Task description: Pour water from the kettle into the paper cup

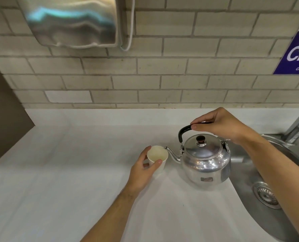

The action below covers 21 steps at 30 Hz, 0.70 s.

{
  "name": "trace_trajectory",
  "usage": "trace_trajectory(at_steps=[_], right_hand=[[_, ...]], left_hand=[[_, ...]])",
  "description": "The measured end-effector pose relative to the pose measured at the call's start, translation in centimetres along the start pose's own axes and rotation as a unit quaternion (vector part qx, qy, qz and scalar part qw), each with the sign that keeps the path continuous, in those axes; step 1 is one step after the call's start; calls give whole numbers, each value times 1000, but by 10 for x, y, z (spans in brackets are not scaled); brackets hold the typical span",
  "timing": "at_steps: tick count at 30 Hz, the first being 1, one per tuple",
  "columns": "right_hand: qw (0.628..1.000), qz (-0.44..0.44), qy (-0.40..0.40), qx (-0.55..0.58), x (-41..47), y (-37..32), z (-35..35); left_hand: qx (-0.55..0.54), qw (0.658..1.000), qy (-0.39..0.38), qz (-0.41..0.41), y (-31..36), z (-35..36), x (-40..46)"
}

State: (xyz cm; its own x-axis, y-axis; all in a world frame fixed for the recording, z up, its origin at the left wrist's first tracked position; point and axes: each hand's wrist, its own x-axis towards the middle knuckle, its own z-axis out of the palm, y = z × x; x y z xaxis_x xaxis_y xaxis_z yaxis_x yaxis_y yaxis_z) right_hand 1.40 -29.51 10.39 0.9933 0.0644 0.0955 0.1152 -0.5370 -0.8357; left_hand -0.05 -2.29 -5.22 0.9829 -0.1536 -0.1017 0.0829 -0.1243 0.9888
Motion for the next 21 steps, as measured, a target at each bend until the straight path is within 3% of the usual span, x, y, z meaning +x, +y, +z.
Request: trace_trajectory(at_steps=[21], right_hand=[[994,-9,-48,-94,1,-25,4]], left_hand=[[23,1000,3,-5,-2,-1,4]])
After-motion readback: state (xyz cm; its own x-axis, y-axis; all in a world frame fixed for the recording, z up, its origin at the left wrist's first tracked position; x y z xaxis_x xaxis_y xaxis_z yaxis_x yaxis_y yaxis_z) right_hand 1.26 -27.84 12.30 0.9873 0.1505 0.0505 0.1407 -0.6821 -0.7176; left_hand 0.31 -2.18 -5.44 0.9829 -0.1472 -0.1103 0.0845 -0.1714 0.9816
